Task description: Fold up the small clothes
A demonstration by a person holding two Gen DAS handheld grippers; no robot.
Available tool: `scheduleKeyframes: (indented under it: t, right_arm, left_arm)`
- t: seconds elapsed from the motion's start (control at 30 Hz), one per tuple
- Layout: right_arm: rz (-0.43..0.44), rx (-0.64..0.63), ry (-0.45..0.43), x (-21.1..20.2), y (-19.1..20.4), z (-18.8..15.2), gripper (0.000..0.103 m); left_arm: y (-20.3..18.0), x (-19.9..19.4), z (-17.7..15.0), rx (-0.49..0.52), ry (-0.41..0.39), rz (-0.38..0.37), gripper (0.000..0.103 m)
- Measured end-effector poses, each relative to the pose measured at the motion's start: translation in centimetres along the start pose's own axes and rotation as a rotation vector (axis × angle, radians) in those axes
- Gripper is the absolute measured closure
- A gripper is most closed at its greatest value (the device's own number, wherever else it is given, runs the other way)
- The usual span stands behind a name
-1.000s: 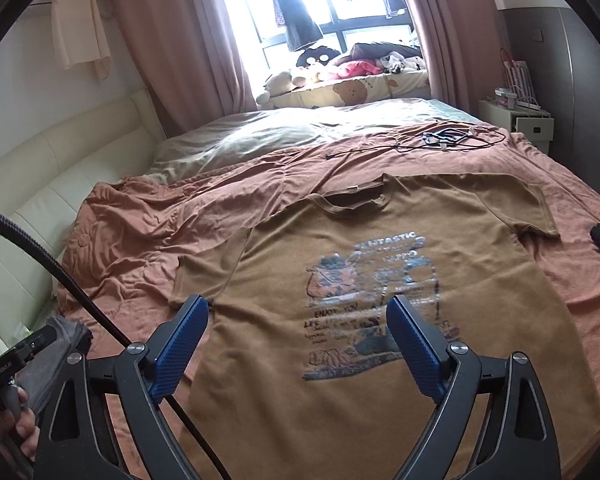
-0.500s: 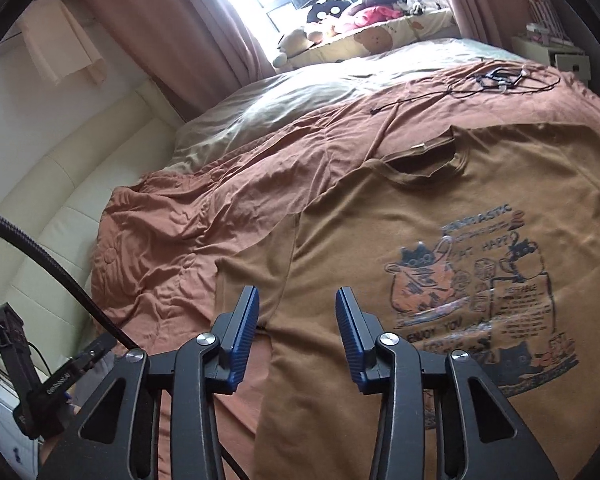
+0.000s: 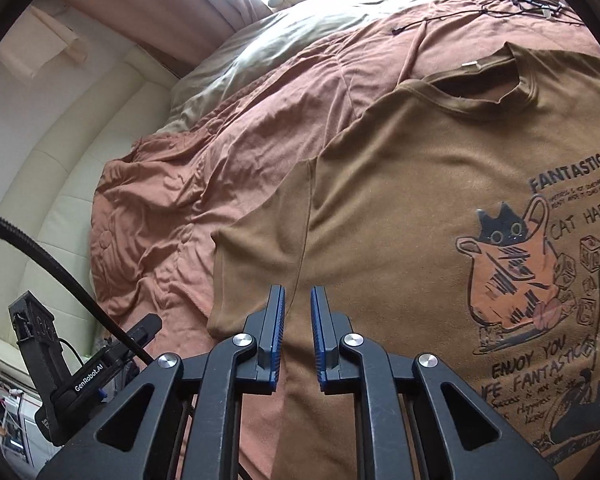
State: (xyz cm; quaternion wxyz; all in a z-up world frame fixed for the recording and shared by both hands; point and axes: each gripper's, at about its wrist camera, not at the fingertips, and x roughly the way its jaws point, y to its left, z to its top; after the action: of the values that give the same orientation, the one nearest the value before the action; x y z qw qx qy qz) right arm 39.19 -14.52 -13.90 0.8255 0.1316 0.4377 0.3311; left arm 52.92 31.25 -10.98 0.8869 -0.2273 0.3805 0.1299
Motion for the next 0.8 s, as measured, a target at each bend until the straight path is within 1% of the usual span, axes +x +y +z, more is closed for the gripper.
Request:
scheduleKeyframes:
  t: [0.07,0.2,0.3,0.43,0.47,0.5,0.57,0.6,0.67,0.7,0.77,0.8]
  right_arm:
    - [0.013,0.009,0.016,1.1,0.0,0.4,0.093]
    - [0.043,0.038,0.053,3.4,-0.5,0.6,0.093]
    - [0.068,0.064,0.084,5.3,-1.1,0.5,0.093]
    - [0.092,0.105,0.124,7.4,-2.1,0.2,0.094]
    - [0.095,0.111,0.135,7.8,-2.3,0.1,0.097]
    - [0.095,0.115,0.143,8.2,-2.5,0.0,0.098]
    - [0.106,0.126,0.162,8.9,-2.7,-0.2,0.098]
    - [0.120,0.128,0.176,9.3,-2.6,-0.3,0.098]
    - [0.140,0.136,0.206,10.2,-2.6,-0.6,0.098]
    - [0.143,0.138,0.215,10.5,-2.7,-0.8,0.098]
    - [0.143,0.144,0.222,10.9,-2.9,-0.8,0.098]
    - [0.145,0.147,0.221,11.0,-2.8,-0.7,0.098]
  left_arm:
    - [-0.1,1.3,0.0,-0.004,0.022,0.000,0.041]
    - [0.1,3.9,-0.3,-0.006,0.057,0.022,0.041]
    - [0.7,5.9,-0.6,-0.030,0.102,0.020,0.048]
    - [1.3,7.8,-0.9,-0.050,0.130,0.032,0.050]
    - [1.4,8.2,-1.1,-0.055,0.139,0.035,0.054]
    - [1.5,8.8,-1.2,-0.063,0.153,0.029,0.056]
    - [1.9,9.7,-1.6,-0.095,0.188,0.002,0.070]
    - [2.0,10.1,-1.8,-0.106,0.197,0.003,0.073]
    - [2.1,10.0,-2.0,-0.113,0.190,0.018,0.083]
    - [2.1,9.8,-1.9,-0.119,0.186,0.014,0.084]
    - [2.1,9.2,-1.6,-0.134,0.174,-0.003,0.090]
    - [1.9,8.8,-1.4,-0.135,0.166,-0.009,0.090]
